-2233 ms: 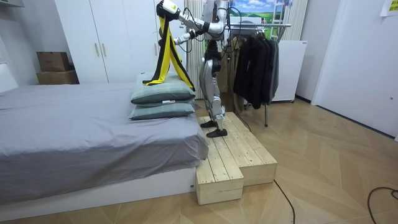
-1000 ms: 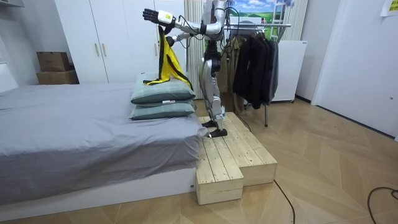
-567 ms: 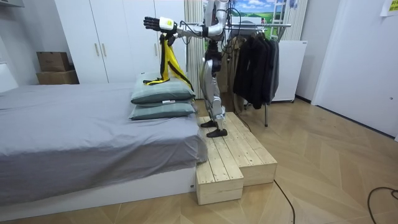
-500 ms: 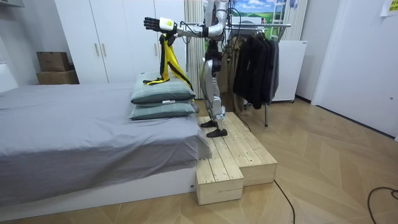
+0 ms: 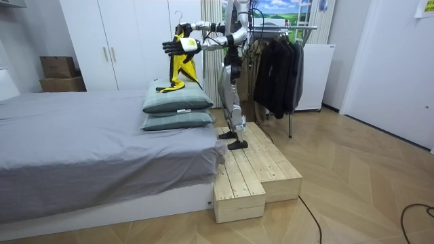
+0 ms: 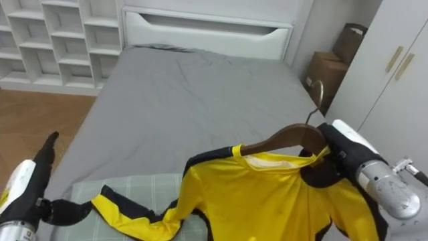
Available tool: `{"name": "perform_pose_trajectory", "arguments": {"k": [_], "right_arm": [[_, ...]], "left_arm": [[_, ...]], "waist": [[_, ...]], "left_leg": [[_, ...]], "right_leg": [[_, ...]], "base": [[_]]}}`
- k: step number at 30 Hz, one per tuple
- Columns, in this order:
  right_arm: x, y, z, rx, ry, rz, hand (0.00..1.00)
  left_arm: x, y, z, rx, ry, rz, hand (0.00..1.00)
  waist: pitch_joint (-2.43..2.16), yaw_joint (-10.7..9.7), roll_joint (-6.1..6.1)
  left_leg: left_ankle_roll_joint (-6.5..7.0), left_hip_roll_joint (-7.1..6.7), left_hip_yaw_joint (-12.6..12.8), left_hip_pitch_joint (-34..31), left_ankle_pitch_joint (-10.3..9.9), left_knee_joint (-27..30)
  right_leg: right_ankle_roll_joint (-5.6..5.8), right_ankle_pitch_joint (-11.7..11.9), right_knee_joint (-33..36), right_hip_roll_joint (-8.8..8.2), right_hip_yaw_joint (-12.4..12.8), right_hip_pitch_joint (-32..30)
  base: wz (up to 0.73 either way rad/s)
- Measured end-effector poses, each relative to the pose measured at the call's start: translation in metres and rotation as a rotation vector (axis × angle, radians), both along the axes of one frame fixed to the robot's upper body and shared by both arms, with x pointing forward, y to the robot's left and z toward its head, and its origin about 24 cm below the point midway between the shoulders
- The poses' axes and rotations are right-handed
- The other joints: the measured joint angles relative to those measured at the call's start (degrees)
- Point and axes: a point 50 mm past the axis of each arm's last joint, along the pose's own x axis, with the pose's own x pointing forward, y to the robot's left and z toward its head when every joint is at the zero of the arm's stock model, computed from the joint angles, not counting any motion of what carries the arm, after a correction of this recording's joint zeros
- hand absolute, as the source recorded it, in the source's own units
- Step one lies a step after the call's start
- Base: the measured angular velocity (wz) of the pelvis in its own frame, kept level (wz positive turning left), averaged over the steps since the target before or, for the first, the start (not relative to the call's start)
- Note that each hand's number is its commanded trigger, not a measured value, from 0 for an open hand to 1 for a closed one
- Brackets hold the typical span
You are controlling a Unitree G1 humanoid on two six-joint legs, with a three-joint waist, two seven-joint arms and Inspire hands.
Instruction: Hang clothes
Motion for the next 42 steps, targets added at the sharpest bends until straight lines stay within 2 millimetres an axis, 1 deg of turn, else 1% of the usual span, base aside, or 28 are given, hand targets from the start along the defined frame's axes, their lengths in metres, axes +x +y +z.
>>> {"name": "perform_pose_trajectory", "arguments": {"k": [1, 3, 5, 6, 13, 16, 17, 18, 19, 21, 24, 25, 26, 28, 29, 30, 31, 33, 34, 35, 36, 38, 41, 42], "right_arm": [[-0.001, 0.0, 0.0, -0.007, 0.001, -0.002, 1.0], [-0.002, -0.001, -0.003, -0.024, 0.012, -0.007, 1.0], [-0.004, -0.001, -0.002, -0.048, 0.014, -0.008, 1.0], [-0.006, 0.001, -0.001, -0.067, 0.009, -0.001, 1.0], [-0.007, 0.004, 0.005, -0.086, -0.007, 0.001, 1.0], [-0.009, 0.009, 0.013, -0.099, -0.042, 0.008, 1.0], [-0.011, 0.012, 0.017, -0.105, -0.062, 0.021, 1.0], [-0.011, 0.013, 0.019, -0.106, -0.072, 0.027, 1.0], [-0.011, 0.013, 0.019, -0.106, -0.074, 0.028, 1.0], [-0.013, 0.013, 0.017, -0.102, -0.068, 0.027, 1.0], [-0.014, 0.012, 0.016, -0.101, -0.06, 0.02, 1.0], [-0.014, 0.012, 0.016, -0.101, -0.058, 0.016, 1.0], [-0.014, 0.012, 0.016, -0.1, -0.057, 0.011, 1.0], [-0.014, 0.012, 0.017, -0.103, -0.06, 0.012, 1.0], [-0.014, 0.012, 0.017, -0.103, -0.059, 0.008, 1.0], [-0.014, 0.012, 0.017, -0.101, -0.055, 0.001, 1.0], [-0.015, 0.011, 0.017, -0.099, -0.052, -0.004, 1.0], [-0.016, 0.01, 0.015, -0.09, -0.036, -0.02, 1.0], [-0.016, 0.01, 0.014, -0.09, -0.035, -0.02, 1.0], [-0.017, 0.009, 0.015, -0.09, -0.033, -0.026, 1.0], [-0.018, 0.01, 0.015, -0.091, -0.032, -0.029, 1.0], [-0.021, 0.012, 0.016, -0.09, -0.034, -0.027, 1.0], [-0.021, 0.014, 0.019, -0.09, -0.044, -0.019, 1.0], [-0.021, 0.014, 0.019, -0.089, -0.039, -0.017, 1.0]], "left_arm": [[-0.004, 0.002, -0.005, 0.005, 0.027, 0.007, 0.0], [-0.018, 0.005, -0.025, 0.011, 0.125, 0.027, 0.0], [-0.028, 0.006, -0.033, 0.014, 0.171, 0.036, 0.0], [-0.034, 0.007, -0.037, 0.013, 0.19, 0.043, 0.0], [-0.048, 0.011, -0.05, 0.039, 0.27, 0.064, 0.0], [-0.055, 0.014, -0.058, 0.052, 0.305, 0.094, 0.0], [-0.059, 0.016, -0.062, 0.055, 0.321, 0.109, 0.0], [-0.063, 0.016, -0.066, 0.053, 0.342, 0.121, 0.0], [-0.066, 0.016, -0.069, 0.048, 0.355, 0.129, 0.0], [-0.081, 0.017, -0.08, 0.028, 0.405, 0.159, 0.0], [-0.097, 0.015, -0.089, -0.013, 0.453, 0.194, 0.0], [-0.099, 0.015, -0.09, -0.014, 0.459, 0.196, 0.0], [-0.105, 0.015, -0.092, -0.014, 0.477, 0.202, 0.0], [-0.117, 0.018, -0.1, -0.015, 0.531, 0.225, 0.0], [-0.126, 0.02, -0.106, -0.015, 0.576, 0.242, 0.0], [-0.135, 0.021, -0.112, -0.016, 0.623, 0.258, 0.0], [-0.139, 0.021, -0.114, -0.016, 0.644, 0.267, 0.0], [-0.159, 0.023, -0.121, -0.016, 0.723, 0.295, 0.0], [-0.164, 0.023, -0.123, -0.015, 0.743, 0.302, 0.0], [-0.174, 0.023, -0.126, -0.018, 0.784, 0.314, 0.0], [-0.181, 0.023, -0.129, -0.022, 0.824, 0.326, 0.0], [-0.192, 0.023, -0.132, -0.031, 0.876, 0.34, 0.0], [-0.202, 0.02, -0.137, -0.086, 0.939, 0.352, 0.0], [-0.206, 0.018, -0.138, -0.11, 0.961, 0.357, 0.0]], "waist": [[0.01, 0.0, 0.01], [0.04, -0.2, 0.05], [0.08, -0.3, 0.12], [0.12, -0.3, 0.18], [0.18, 0.0, 0.49], [0.26, 0.0, 0.68], [0.26, 0.0, 0.78], [0.33, -0.1, 0.95], [0.31, 0.0, 0.98], [0.28, -0.1, 1.1], [0.33, -0.1, 1.28], [0.33, -0.1, 1.32], [0.28, 0.0, 1.4], [-0.03, 0.0, 1.67], [-0.17, 0.0, 1.8], [-0.19, 0.0, 1.78], [-0.23, 0.0, 1.63], [-0.34, 0.2, 1.16], [-0.39, 0.2, 1.07], [-0.37, 0.1, 0.81], [-0.24, 0.1, 0.61], [-0.14, 0.4, 0.52], [0.19, 0.5, 0.38], [0.18, 0.8, 0.36]], "left_leg": [[0.01, 0.0, 0.0, 0.0, 0.0, 0.0], [0.01, 0.01, 0.0, -0.2, 0.0, -0.3], [0.01, 0.03, 0.1, -0.2, 0.0, -0.5], [0.01, 0.08, 0.1, -0.3, 0.0, -0.5], [0.01, 0.08, 0.7, -0.2, 0.0, -0.5], [0.05, 0.07, 1.0, -0.5, 0.0, -0.7], [0.06, 0.07, 1.3, -0.7, 0.0, -0.7], [0.06, 0.07, 1.3, -0.8, 0.0, -0.6], [0.06, 0.06, 1.4, -0.7, 0.0, -0.6], [0.06, 0.07, 1.4, -0.5, 0.0, -0.7], [0.06, 0.1, 1.5, -0.4, 0.0, -0.8], [0.06, 0.1, 1.5, -0.4, 0.0, -0.9], [0.06, 0.12, 1.6, -0.2, 0.0, -1.1], [0.06, 0.18, 1.6, -0.1, 0.0, -1.6], [0.06, 0.2, 1.6, 0.0, 0.0, -1.6], [0.06, 0.19, 1.6, 0.0, 0.0, -1.6], [0.06, 0.17, 1.6, 0.0, 0.0, -1.6], [0.05, 0.23, 1.7, 0.0, 0.0, -1.6], [0.05, 0.24, 1.7, 0.0, 0.0, -1.6], [0.05, 0.25, 1.8, 0.1, 0.0, -1.6], [0.07, 0.25, 1.8, 0.1, -0.1, -1.6], [0.12, 0.27, 1.6, 0.0, -0.1, -1.7], [0.21, 0.24, 1.6, -0.3, -0.2, -1.7], [0.22, 0.24, 1.7, -0.5, -0.2, -1.7]], "right_leg": [[0.0, 0.0, 0.0, 0.0, 0.0, -0.1], [0.0, 0.0, 0.0, 0.07, 0.1, -0.2], [0.0, 0.0, 0.0, 0.11, 0.1, -0.4], [0.0, 0.0, -0.1, 0.15, 0.1, -0.5], [0.01, 0.0, 0.0, 0.21, 0.9, -0.5], [0.01, 0.0, 0.1, 0.24, 1.5, -0.9], [0.01, 0.0, 0.1, 0.24, 1.4, -1.2], [0.01, 0.0, 0.1, 0.23, 1.4, -1.3], [0.01, 0.0, 0.1, 0.23, 1.4, -1.2], [0.01, 0.0, 0.1, 0.24, 1.4, -1.1], [0.01, 0.0, 0.1, 0.27, 1.5, -1.3], [0.01, 0.0, 0.1, 0.28, 1.5, -1.3], [0.01, 0.0, 0.1, 0.33, 1.8, -1.3], [0.01, 0.0, 0.1, 0.45, 1.8, -1.2], [0.01, 0.0, 0.1, 0.44, 1.7, -1.1], [0.01, 0.0, 0.1, 0.42, 1.6, -1.1], [0.01, 0.0, 0.1, 0.4, 1.6, -1.2], [0.01, 0.0, 0.1, 0.46, 1.6, -1.2], [0.01, 0.0, 0.1, 0.47, 1.7, -1.2], [0.01, 0.0, 0.1, 0.47, 1.7, -1.2], [0.01, 0.0, 0.1, 0.49, 1.8, -1.2], [0.01, 0.0, 0.1, 0.48, 1.8, -1.2], [0.02, 0.0, 0.1, 0.37, 1.6, -1.5], [0.02, 0.0, 0.2, 0.39, 1.8, -1.8]], "base": [[0.0], [0.0], [0.0], [0.0], [-0.04], [-0.08], [-0.04], [-0.03], [0.0], [0.0], [-0.01], [0.0], [-0.04], [-0.02], [0.0], [0.0], [0.0], [0.0], [0.0], [0.0], [0.0], [0.0], [-0.01], [-0.06]]}}
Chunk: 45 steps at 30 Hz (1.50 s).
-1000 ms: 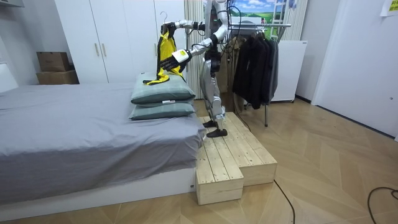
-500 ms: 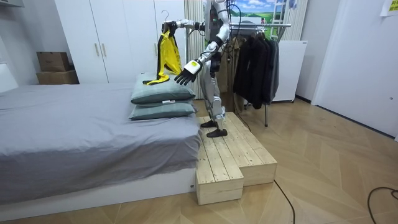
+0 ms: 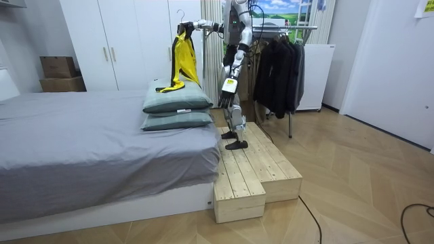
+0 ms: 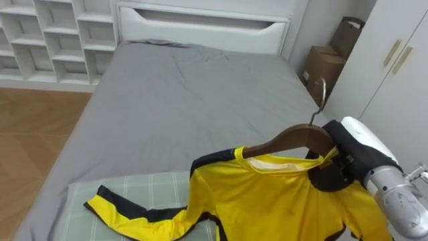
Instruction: Hang clothes
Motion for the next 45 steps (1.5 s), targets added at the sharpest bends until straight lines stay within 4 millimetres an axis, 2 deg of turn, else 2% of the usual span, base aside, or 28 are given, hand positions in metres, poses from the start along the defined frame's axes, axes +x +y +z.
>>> {"name": "perform_pose_trajectory", "arguments": {"k": [4, 10, 13, 16, 18, 22, 24, 25, 26, 27, 28, 29, 30, 31, 32, 33, 34, 35, 36, 37, 38, 39, 40, 41, 42, 43, 44, 45], "right_arm": [[0.0, 0.002, 0.003, -0.005, -0.001, 0.01, 1.0], [0.0, 0.006, 0.009, 0.013, -0.034, 0.032, 1.0], [-0.001, 0.007, 0.007, 0.025, -0.036, 0.032, 1.0], [-0.007, 0.008, -0.004, 0.037, -0.013, 0.012, 1.0], [-0.016, 0.007, -0.019, 0.054, 0.029, -0.01, 1.0], [-0.025, 0.007, -0.029, 0.075, 0.057, -0.025, 1.0], [-0.027, 0.008, -0.033, 0.11, 0.062, -0.026, 1.0], [-0.028, 0.009, -0.033, 0.117, 0.063, -0.025, 1.0], [-0.028, 0.011, -0.032, 0.121, 0.055, -0.02, 1.0], [-0.027, 0.013, -0.03, 0.121, 0.041, -0.014, 1.0], [-0.027, 0.014, -0.03, 0.126, 0.037, -0.014, 1.0], [-0.027, 0.017, -0.029, 0.127, 0.029, -0.014, 1.0], [-0.027, 0.017, -0.029, 0.129, 0.026, -0.014, 1.0], [-0.027, 0.017, -0.029, 0.132, 0.027, -0.015, 1.0], [-0.027, 0.016, -0.03, 0.139, 0.033, -0.023, 1.0], [-0.027, 0.018, -0.031, 0.155, 0.039, -0.019, 1.0], [-0.027, 0.02, -0.031, 0.163, 0.04, -0.011, 1.0], [-0.026, 0.024, -0.033, 0.173, 0.044, 0.007, 1.0], [-0.026, 0.028, -0.036, 0.178, 0.055, 0.023, 1.0], [-0.026, 0.03, -0.037, 0.178, 0.06, 0.029, 1.0], [-0.027, 0.031, -0.038, 0.176, 0.064, 0.033, 1.0], [-0.027, 0.031, -0.038, 0.176, 0.066, 0.032, 1.0], [-0.027, 0.031, -0.038, 0.177, 0.066, 0.031, 1.0], [-0.027, 0.031, -0.039, 0.178, 0.07, 0.029, 1.0], [-0.027, 0.03, -0.042, 0.18, 0.081, 0.024, 1.0], [-0.027, 0.03, -0.043, 0.182, 0.086, 0.022, 1.0], [-0.027, 0.031, -0.043, 0.186, 0.086, 0.024, 1.0], [-0.027, 0.033, -0.043, 0.189, 0.086, 0.031, 1.0]], "left_arm": [[-0.008, -0.007, -0.005, -0.075, 0.034, 0.07, 0.0], [-0.006, -0.013, -0.01, -0.159, 0.036, 0.136, 0.0], [-0.002, -0.014, -0.01, -0.197, 0.021, 0.165, 0.0], [-0.001, -0.015, -0.011, -0.228, 0.029, 0.176, 0.0], [-0.004, -0.013, -0.013, -0.226, 0.054, 0.183, 0.0], [-0.008, -0.009, -0.013, -0.222, 0.086, 0.189, 0.0], [-0.014, -0.007, -0.013, -0.228, 0.115, 0.197, 0.0], [-0.014, -0.006, -0.013, -0.228, 0.115, 0.196, 0.0], [-0.013, -0.005, -0.012, -0.226, 0.113, 0.195, 0.0], [-0.012, -0.002, -0.012, -0.221, 0.115, 0.194, 0.0], [-0.013, 0.0, -0.011, -0.217, 0.119, 0.195, 0.0], [-0.012, 0.003, -0.01, -0.21, 0.121, 0.195, 0.0], [-0.008, 0.004, -0.01, -0.211, 0.121, 0.191, 0.0], [-0.006, 0.004, -0.01, -0.213, 0.121, 0.19, 0.0], [0.001, 0.005, -0.01, -0.214, 0.119, 0.17, 0.0], [0.007, 0.007, -0.009, -0.209, 0.106, 0.162, 0.0], [0.009, 0.008, -0.008, -0.206, 0.102, 0.162, 0.0], [0.01, 0.009, -0.008, -0.203, 0.101, 0.167, 0.0], [0.011, 0.011, -0.007, -0.199, 0.113, 0.177, 0.0], [0.011, 0.011, -0.007, -0.198, 0.121, 0.183, 0.0], [0.009, 0.009, -0.008, -0.204, 0.14, 0.193, 0.0], [0.005, 0.009, -0.009, -0.211, 0.166, 0.202, 0.0], [0.003, 0.009, -0.009, -0.21, 0.176, 0.206, 0.0], [0.001, 0.01, -0.008, -0.203, 0.19, 0.21, 0.0], [0.002, 0.011, -0.008, -0.2, 0.186, 0.207, 0.0], [0.004, 0.011, -0.008, -0.199, 0.18, 0.206, 0.0], [0.008, 0.012, -0.007, -0.196, 0.168, 0.2, 0.0], [0.011, 0.012, -0.006, -0.193, 0.155, 0.193, 0.0]], "waist": [[-0.03, 0.4, -0.2], [0.0, 0.7, -0.19], [0.07, 0.7, -0.09], [-0.05, 0.8, -0.37], [0.11, 0.7, -0.82], [0.13, -0.6, -1.56], [0.24, -0.8, -1.79], [0.24, -0.7, -1.75], [0.35, -0.2, -1.51], [0.5, 0.5, -1.37], [0.53, 0.9, -1.31], [0.46, 1.5, -1.41], [0.6, 2.3, -1.29], [0.76, 2.3, -1.06], [0.8, 2.3, -0.62], [0.7, 2.8, -0.7], [0.68, 3.3, -0.73], [0.6, 3.7, -0.81], [0.7, 3.5, -0.66], [0.7, 3.3, -0.65], [1.13, 2.1, -0.01], [1.26, 0.7, 0.75], [1.25, 0.5, 1.06], [1.25, -0.4, 1.44], [1.2, -1.1, 1.34], [1.13, -1.2, 1.23], [0.91, -1.2, 0.87], [0.72, -0.8, 0.62]], "left_leg": [[0.0, 0.0, -0.1, -0.6, 0.0, 0.3], [-0.02, 0.03, -0.1, -0.7, 0.0, 0.5], [0.03, 0.09, 0.5, -0.7, -0.2, 0.5], [-0.01, 0.35, 1.4, -0.8, -0.5, 0.5], [-0.08, 0.57, 2.5, -1.0, -0.6, 0.5], [0.0, 0.98, 5.1, -3.3, -1.1, 2.4], [-0.04, 1.51, 9.5, -3.7, -1.2, 3.0], [-0.12, 1.77, 10.9, -3.6, -1.3, 3.0], [-0.24, 2.53, 13.9, -3.5, -2.1, 3.0], [-0.34, 3.37, 17.6, -3.5, -3.0, 3.0], [-0.37, 3.71, 19.8, -3.5, -3.0, 3.0], [-0.49, 4.33, 24.3, -3.3, -3.1, 2.9], [-0.67, 4.81, 29.3, -3.1, -3.2, 3.0], [-0.85, 4.95, 31.5, -2.6, -3.3, 3.0], [-1.36, 5.07, 35.6, -1.4, -3.8, 2.3], [-1.94, 5.05, 39.8, -0.2, -4.2, 2.0], [-2.29, 5.06, 41.7, 0.3, -4.4, 2.2], [-3.06, 5.34, 44.8, 1.2, -4.9, 3.3], [-3.6, 6.09, 46.9, 1.5, -5.2, 5.3], [-3.63, 6.64, 47.3, 1.5, -5.2, 6.1], [-3.77, 7.91, 47.3, 1.5, -5.2, 7.9], [-4.24, 9.11, 48.3, 1.4, -5.4, 9.5], [-4.64, 9.65, 48.8, 1.4, -5.6, 10.0], [-5.42, 10.79, 48.9, 1.3, -6.0, 11.2], [-5.8, 11.95, 49.0, 1.3, -6.2, 13.0], [-5.98, 12.6, 49.1, 1.3, -6.3, 14.2], [-6.35, 14.22, 49.1, 1.1, -6.5, 17.4], [-6.34, 16.18, 47.7, 0.7, -6.5, 21.7]], "right_leg": [[0.0, 0.0, 0.0, -0.05, -0.1, -0.4], [0.0, 0.0, 0.0, -0.19, -0.3, -0.4], [0.0, 0.0, 0.0, -0.23, 0.1, -0.4], [0.0, 0.0, 0.1, 0.04, 1.2, -0.9], [0.0, 0.0, 0.9, 0.24, 1.7, -1.7], [-0.08, 0.4, 2.1, 0.67, 3.9, -5.0], [-0.03, 1.4, 2.1, 1.25, 6.3, -6.7], [-0.08, 1.9, 2.0, 1.49, 6.3, -7.3], [-0.37, 2.8, 1.8, 2.02, 5.4, -8.4], [-1.08, 3.7, 1.7, 2.02, 1.7, -9.7], [-1.67, 4.6, 1.6, 1.78, -1.0, -10.4], [-2.62, 5.8, 1.6, 1.11, -7.6, -11.3], [-1.5, 4.7, 3.9, -0.46, -14.0, -12.5], [-0.34, 3.5, 5.9, -1.69, -16.4, -12.9], [0.49, 1.2, 10.4, -4.82, -20.8, -13.2], [1.05, -0.4, 13.7, -7.99, -23.1, -13.0], [1.17, -0.7, 14.3, -9.43, -23.8, -12.6], [1.88, -1.2, 13.9, -11.47, -24.2, -11.5], [2.32, -0.9, 12.1, -11.61, -24.6, -10.9], [2.09, -0.8, 11.3, -11.26, -25.6, -10.8], [1.83, -0.1, 9.5, -10.27, -26.1, -10.1], [1.35, 0.2, 8.5, -9.2, -26.1, -10.0], [1.3, 0.2, 8.5, -8.8, -26.1, -10.0], [0.73, -0.1, 8.7, -8.0, -25.6, -10.3], [-0.26, -1.0, 9.3, -7.63, -25.5, -10.4], [-0.7, -1.6, 9.9, -7.47, -25.4, -10.4], [-1.15, -3.0, 10.5, -7.11, -25.1, -10.3], [-2.01, -3.9, 11.0, -6.08, -24.0, -10.1]], "base": [[-0.01], [0.0], [-0.06], [-0.15], [-0.23], [-0.36], [-0.81], [-1.06], [-1.32], [-1.48], [-1.64], [-1.62], [-1.48], [-1.23], [-1.32], [-1.45], [-1.66], [-1.46], [-1.28], [-0.9], [-0.65], [-0.6], [-0.48], [-0.29], [-0.21], [-0.18], [-0.34], [-0.42]]}}
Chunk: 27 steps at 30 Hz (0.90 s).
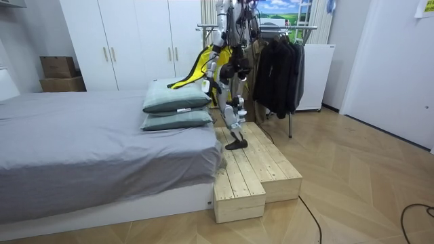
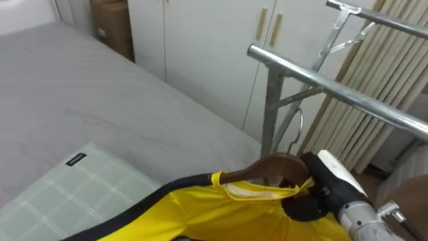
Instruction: Hang clothes
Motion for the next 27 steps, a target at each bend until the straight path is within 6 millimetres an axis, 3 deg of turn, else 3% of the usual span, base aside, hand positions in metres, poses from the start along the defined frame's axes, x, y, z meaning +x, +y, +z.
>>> {"name": "perform_pose_trajectory", "arguments": {"k": [1, 3, 4, 5, 6, 7, 9, 10, 12, 15, 16, 18, 22, 23, 24, 25, 26, 27], "right_arm": [[0.001, 0.001, 0.001, 0.001, -0.005, 0.007, 1.0], [0.006, 0.007, 0.004, 0.016, -0.027, 0.023, 1.0], [0.006, 0.008, 0.005, 0.017, -0.03, 0.026, 1.0], [0.007, 0.009, 0.005, 0.022, -0.033, 0.032, 1.0], [0.009, 0.012, 0.006, 0.023, -0.037, 0.041, 1.0], [0.009, 0.014, 0.006, 0.023, -0.036, 0.047, 1.0], [0.01, 0.028, 0.001, 0.027, -0.015, 0.103, 1.0], [0.01, 0.031, -0.001, 0.027, -0.008, 0.116, 1.0], [0.009, 0.037, -0.002, 0.032, 0.005, 0.146, 1.0], [0.009, 0.037, -0.002, 0.032, 0.001, 0.141, 1.0], [0.009, 0.037, -0.002, 0.032, 0.001, 0.142, 1.0], [0.009, 0.036, -0.002, 0.027, 0.0, 0.145, 1.0], [0.009, 0.037, -0.001, 0.021, -0.008, 0.148, 1.0], [0.01, 0.038, -0.001, 0.023, -0.011, 0.154, 1.0], [0.01, 0.038, -0.001, 0.025, -0.011, 0.155, 1.0], [0.01, 0.038, -0.001, 0.026, -0.009, 0.154, 1.0], [0.01, 0.038, -0.003, 0.027, -0.003, 0.151, 1.0], [0.009, 0.037, -0.004, 0.028, 0.003, 0.148, 1.0]], "left_arm": [[0.001, 0.0, 0.0, 0.001, -0.002, -0.001, 0.0], [0.0, 0.001, 0.0, 0.011, 0.006, 0.002, 0.0], [0.0, 0.0, 0.0, 0.01, 0.006, -0.001, 0.0], [0.001, -0.002, 0.0, 0.006, 0.007, -0.02, 0.0], [0.004, -0.005, -0.001, -0.003, 0.001, -0.045, 0.0], [0.007, -0.008, -0.002, -0.008, -0.006, -0.054, 0.0], [0.016, -0.019, -0.004, -0.033, -0.038, -0.088, 0.0], [0.019, -0.021, -0.004, -0.037, -0.05, -0.092, 0.0], [0.025, -0.022, -0.003, -0.038, -0.085, -0.098, 0.0], [0.026, -0.025, -0.004, -0.033, -0.096, -0.097, 0.0], [0.027, -0.025, -0.004, -0.035, -0.103, -0.096, 0.0], [0.034, -0.03, -0.004, -0.035, -0.147, -0.104, 0.0], [0.055, -0.04, -0.003, -0.047, -0.24, -0.126, 0.0], [0.057, -0.041, -0.003, -0.046, -0.255, -0.134, 0.0], [0.063, -0.042, -0.002, -0.042, -0.272, -0.141, 0.0], [0.063, -0.042, -0.002, -0.041, -0.274, -0.142, 0.0], [0.062, -0.043, -0.002, -0.045, -0.274, -0.144, 0.0], [0.062, -0.045, -0.002, -0.051, -0.282, -0.146, 0.0]], "waist": [[-0.08, 0.1, 0.04], [-0.07, 0.0, 0.09], [-0.11, 0.0, -0.03], [-0.25, 0.2, -0.43], [-0.3, 0.3, -0.64], [-0.33, 0.4, -0.7], [-0.27, 1.3, -0.56], [-0.28, 1.4, -0.36], [-0.42, 1.4, 0.25], [-0.73, 1.0, 0.82], [-0.72, 0.7, 0.84], [-0.86, 0.3, 0.93], [-0.95, 0.1, 1.07], [-0.91, 0.2, 1.02], [-0.9, 0.1, 1.03], [-0.88, 0.1, 0.98], [-0.87, 0.2, 0.82], [-0.94, 0.2, 0.73]], "left_leg": [[-0.01, 1.0, -1.4, -0.3, 0.0, 1.8], [0.19, 3.42, -7.8, -1.2, 1.1, 6.8], [0.24, 3.62, -9.4, -1.6, 1.8, 7.9], [0.84, 3.33, -12.9, -2.7, 3.2, 9.2], [0.35, 2.39, -16.7, -3.7, 3.3, 9.6], [0.23, 1.64, -18.2, -4.2, 3.1, 9.3], [-0.31, -1.1, -21.8, -5.8, 2.8, 7.1], [-0.33, -1.59, -23.0, -6.6, 2.8, 6.5], [-0.58, -3.77, -30.1, -10.2, 2.9, 2.8], [-0.92, -6.97, -37.7, -13.6, 3.2, -3.2], [-0.96, -7.43, -38.2, -13.8, 3.3, -4.5], [-1.74, -9.63, -40.4, -14.6, 4.8, -9.6], [-1.17, -11.76, -40.6, -14.6, 8.9, -14.4], [-0.72, -12.3, -41.6, -14.5, 9.7, -15.0], [-0.55, -13.12, -43.3, -14.3, 10.5, -15.9], [-0.15, -13.57, -44.1, -13.9, 11.3, -16.7], [0.99, -14.45, -45.4, -12.6, 13.2, -19.0], [1.7, -14.65, -46.1, -10.9, 14.7, -20.7]], "right_leg": [[-0.32, -0.2, 0.1, 0.62, 0.4, 0.2], [-1.74, -0.8, 0.1, 3.14, 3.1, 1.3], [-2.18, -1.0, 0.1, 3.51, 3.8, 1.6], [-2.83, -1.1, 0.1, 4.38, 6.6, 1.8], [-3.43, -1.2, 0.1, 4.99, 9.1, 1.7], [-3.64, -1.1, -0.1, 5.25, 10.3, 1.6], [-4.71, -0.5, -0.6, 6.64, 16.6, 1.5], [-4.98, -0.3, -1.0, 7.23, 18.1, 1.5], [-5.59, 0.6, -1.2, 9.41, 23.8, 1.1], [-6.42, 1.6, -1.2, 11.29, 28.9, 1.4], [-6.66, 1.7, -1.2, 11.62, 30.1, 1.7], [-6.7, 1.8, -1.2, 12.89, 34.7, 2.4], [-6.54, 1.8, -1.3, 14.6, 39.6, 3.6], [-6.29, 2.0, -1.2, 15.28, 40.7, 4.0], [-4.24, 2.0, -1.3, 15.8, 41.0, 4.2], [-2.96, 2.0, -1.5, 15.84, 40.7, 4.4], [-0.19, 1.9, -2.6, 15.49, 39.2, 5.1], [3.61, 2.1, -4.9, 14.91, 36.9, 6.3]], "base": [[-0.56], [-0.67], [-0.73], [-0.79], [-0.86], [-1.02], [-1.36], [-1.52], [-1.46], [-1.27], [-1.06], [-1.05], [-0.78], [-0.55], [-0.48], [-0.34], [-0.18], [-0.11]]}}
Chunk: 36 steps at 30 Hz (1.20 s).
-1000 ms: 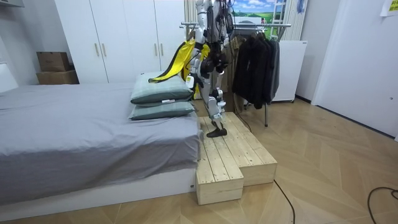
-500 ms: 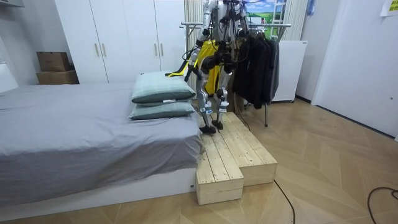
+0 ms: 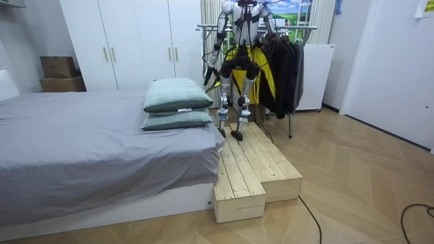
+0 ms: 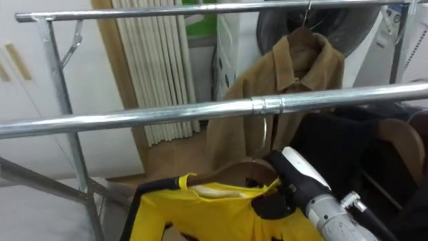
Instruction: Hang clothes
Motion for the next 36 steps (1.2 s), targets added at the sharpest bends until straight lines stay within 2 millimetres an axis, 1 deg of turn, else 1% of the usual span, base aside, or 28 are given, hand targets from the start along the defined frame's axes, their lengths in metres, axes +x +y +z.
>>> {"name": "perform_pose_trajectory", "arguments": {"k": [1, 2, 3, 4, 5, 6, 7, 8, 9, 10, 11, 12, 13, 14, 15, 18, 19, 20, 21, 22, 23, 25, 26, 27, 29, 30, 33, 36], "right_arm": [[0.0, 0.0, 0.0, 0.001, 0.001, -0.002, 1.0], [0.001, 0.001, 0.001, 0.004, -0.006, 0.001, 1.0], [0.006, 0.008, 0.008, 0.004, -0.044, 0.033, 1.0], [0.01, 0.013, 0.013, 0.003, -0.071, 0.053, 1.0], [0.01, 0.018, 0.015, 0.013, -0.093, 0.057, 1.0], [0.007, 0.017, 0.01, 0.005, -0.069, 0.04, 1.0], [0.005, 0.016, 0.007, 0.002, -0.06, 0.035, 1.0], [0.003, 0.014, 0.006, -0.005, -0.054, 0.028, 1.0], [0.003, 0.013, 0.006, -0.016, -0.055, 0.022, 1.0], [0.003, 0.011, 0.007, -0.02, -0.061, 0.018, 1.0], [0.004, 0.008, 0.013, -0.027, -0.09, 0.006, 1.0], [0.004, 0.005, 0.021, -0.029, -0.126, -0.006, 1.0], [0.004, 0.004, 0.024, -0.031, -0.143, -0.013, 1.0], [0.004, 0.003, 0.029, -0.038, -0.172, -0.023, 1.0], [0.004, 0.002, 0.031, -0.046, -0.192, -0.03, 1.0], [0.004, 0.003, 0.035, -0.066, -0.212, -0.033, 1.0], [0.003, 0.003, 0.035, -0.071, -0.215, -0.034, 1.0], [0.003, 0.003, 0.036, -0.075, -0.225, -0.038, 1.0], [0.003, 0.004, 0.038, -0.074, -0.239, -0.04, 1.0], [0.003, 0.004, 0.04, -0.074, -0.249, -0.039, 1.0], [0.003, 0.004, 0.041, -0.069, -0.264, -0.036, 1.0], [0.003, 0.005, 0.041, -0.067, -0.266, -0.034, 1.0], [0.003, 0.006, 0.042, -0.067, -0.278, -0.024, 1.0], [0.004, 0.008, 0.045, -0.067, -0.297, -0.013, 1.0], [0.005, 0.008, 0.046, -0.08, -0.309, -0.015, 1.0], [0.004, 0.008, 0.045, -0.1, -0.306, -0.016, 1.0], [0.004, 0.008, 0.045, -0.135, -0.31, -0.018, 1.0], [0.002, 0.007, 0.042, -0.139, -0.296, -0.02, 1.0]], "left_arm": [[0.001, -0.001, 0.0, 0.0, -0.005, -0.008, 0.0], [0.003, -0.004, 0.0, -0.003, -0.011, -0.021, 0.0], [0.002, -0.006, 0.0, -0.014, -0.022, 0.006, 0.0], [0.0, -0.004, 0.0, -0.012, -0.026, 0.019, 0.0], [-0.004, -0.001, -0.001, -0.013, -0.011, 0.027, 0.0], [-0.007, -0.001, -0.002, -0.016, 0.006, 0.02, 0.0], [-0.008, 0.0, -0.002, -0.02, 0.01, 0.021, 0.0], [-0.011, 0.001, -0.002, -0.027, 0.019, 0.024, 0.0], [-0.013, 0.002, -0.002, -0.027, 0.024, 0.032, 0.0], [-0.014, 0.004, -0.002, -0.023, 0.023, 0.038, 0.0], [-0.016, 0.005, -0.002, -0.017, 0.03, 0.033, 0.0], [-0.02, 0.005, -0.002, -0.015, 0.038, 0.036, 0.0], [-0.022, 0.006, -0.002, -0.014, 0.045, 0.041, 0.0], [-0.027, 0.006, -0.003, -0.012, 0.059, 0.048, 0.0], [-0.031, 0.007, -0.003, -0.011, 0.069, 0.052, 0.0], [-0.045, 0.009, -0.004, 0.004, 0.11, 0.045, 0.0], [-0.046, 0.01, -0.005, 0.005, 0.116, 0.046, 0.0], [-0.051, 0.011, -0.005, 0.008, 0.131, 0.05, 0.0], [-0.053, 0.011, -0.006, 0.009, 0.138, 0.052, 0.0], [-0.052, 0.012, -0.005, 0.009, 0.137, 0.052, 0.0], [-0.049, 0.011, -0.005, 0.009, 0.13, 0.049, 0.0], [-0.045, 0.012, -0.005, 0.01, 0.12, 0.046, 0.0], [-0.042, 0.014, -0.004, 0.014, 0.106, 0.041, 0.0], [-0.036, 0.014, -0.003, 0.014, 0.091, 0.037, 0.0], [-0.025, 0.011, -0.002, 0.003, 0.056, 0.024, 0.0], [-0.019, 0.01, -0.001, 0.0, 0.035, 0.016, 0.0], [-0.004, 0.009, 0.002, -0.006, -0.02, 0.004, 0.0], [-0.003, 0.008, 0.003, -0.005, -0.025, -0.003, 0.0]], "waist": [[0.07, -0.1, 0.12], [0.6, 0.5, 1.33], [0.61, 2.3, 1.02], [0.34, 2.5, 1.09], [0.35, 2.3, 1.67], [0.32, 1.8, 1.72], [0.43, 1.4, 1.5], [0.46, 0.9, 1.17], [0.37, 0.4, 0.62], [0.37, 0.4, 0.34], [0.25, 0.2, 0.21], [0.18, 0.5, 0.18], [0.17, 0.7, 0.18], [0.14, 1.4, 0.16], [0.07, 1.5, 0.24], [0.05, 1.5, 0.13], [0.06, 1.5, 0.12], [0.06, 1.5, 0.1], [-0.08, 1.4, -0.11], [-0.06, 1.4, -0.22], [0.01, 1.6, -0.18], [0.37, 1.8, 0.25], [-0.08, 2.0, -0.5], [-0.25, 2.0, -1.22], [0.66, 1.3, -0.85], [0.66, 1.4, -0.84], [0.7, 2.0, -0.8], [0.7, 2.1, -0.79]], "left_leg": [[-0.33, 0.94, -0.5, 0.8, 0.8, -0.9], [-1.56, 2.55, -2.3, 1.1, 0.5, -0.9], [-3.42, 2.25, -4.2, 0.1, -1.4, 1.0], [-4.43, 2.51, -4.7, -1.3, -3.7, 2.8], [-5.72, 2.75, -4.0, -2.8, -7.2, 6.2], [-5.32, 2.78, -4.0, -2.2, -7.2, 6.4], [-4.87, 2.51, -3.9, -1.4, -6.9, 6.0], [-4.33, 2.04, -3.1, 0.1, -6.6, 4.4], [-4.28, 1.98, -2.3, 1.3, -6.5, 3.5], [-4.3, 1.99, -2.1, 1.6, -6.5, 3.2], [-4.21, 1.98, -1.9, 1.9, -6.6, 2.7], [-4.15, 1.62, -1.8, 2.2, -6.7, 2.0], [-4.11, 1.38, -1.6, 2.6, -6.7, 1.6], [-3.68, 1.2, -0.9, 3.4, -6.7, 1.0], [-3.12, 1.19, -0.3, 3.7, -7.0, 1.0], [-1.9, 0.85, 0.3, 4.9, -7.6, 0.8], [-1.7, 0.81, 0.3, 5.1, -7.7, 0.8], [-1.15, 0.61, 0.3, 5.7, -7.6, 0.5], [-0.78, 0.24, 0.3, 6.2, -7.4, 0.3], [-0.61, 0.13, 0.0, 6.2, -7.4, 0.2], [-0.25, 0.12, -0.7, 6.4, -7.2, 0.0], [-0.01, 0.31, -2.4, 6.8, -7.1, 0.0], [0.0, -0.04, -3.0, 6.3, -7.1, 0.0], [0.21, -0.16, -3.4, 5.7, -7.3, 0.0], [0.25, -0.23, -2.8, 5.5, -7.3, -0.2], [0.29, -0.45, -1.8, 5.7, -7.2, -0.5], [0.31, -0.6, -1.5, 5.6, -7.2, -0.6], [0.31, -0.64, -1.3, 5.8, -7.2, -0.6]], "right_leg": [[1.99, 0.2, -0.2, 0.01, -1.7, -0.2], [1.29, -2.1, 3.4, -1.77, -8.0, -3.0], [-2.32, -5.7, 8.0, -7.1, -9.2, -8.6], [-2.31, -6.6, 10.5, -8.83, -10.0, -11.2], [-3.6, -6.0, 12.4, -9.52, -14.9, -12.5], [-4.35, -5.6, 11.4, -9.92, -18.0, -10.6], [-4.76, -5.3, 9.9, -10.01, -19.6, -9.0], [-5.54, -4.9, 6.0, -9.88, -21.5, -5.6], [-6.16, -4.5, 3.3, -9.69, -22.5, -3.1], [-6.29, -4.4, 2.5, -9.66, -22.8, -2.3], [-6.29, -4.4, 1.8, -9.64, -22.7, -1.7], [-6.29, -4.4, 1.5, -9.78, -22.2, -1.6], [-6.29, -4.4, 1.5, -9.82, -21.6, -1.6], [-6.28, -4.4, 1.4, -9.86, -20.5, -1.4], [-5.79, -4.1, 1.1, -9.87, -20.0, -1.0], [-4.72, -3.5, 0.4, -9.98, -19.3, 0.2], [-4.42, -3.3, 0.3, -10.02, -19.2, 0.4], [-3.77, -2.8, -0.6, -10.07, -18.8, 1.3], [-3.46, -2.6, -1.5, -10.27, -18.0, 1.8], [-3.3, -2.5, -1.5, -10.35, -17.8, 1.8], [-2.6, -2.0, -0.8, -10.3, -18.0, 1.4], [-1.83, -1.8, 0.5, -10.13, -17.7, -0.2], [-1.75, -1.2, -2.2, -10.22, -17.7, 0.7], [-2.18, -0.3, -4.1, -10.21, -17.9, 1.8], [-2.33, 0.2, -4.4, -10.0, -17.7, 2.0], [-2.31, 0.2, -4.4, -9.99, -17.5, 2.0], [-2.31, 0.2, -4.5, -10.01, -17.0, 1.7], [-2.31, 0.2, -4.5, -9.96, -16.4, 1.7]], "base": [[-0.23], [-0.88], [-1.16], [-1.19], [-0.57], [-0.27], [0.0], [0.18], [0.18], [0.22], [0.11], [0.05], [-0.15], [-0.26], [-0.21], [-0.06], [0.0], [0.07], [0.05], [0.0], [-0.05], [-0.08], [-0.17], [-0.14], [0.1], [0.07], [-0.11], [-0.07]]}}
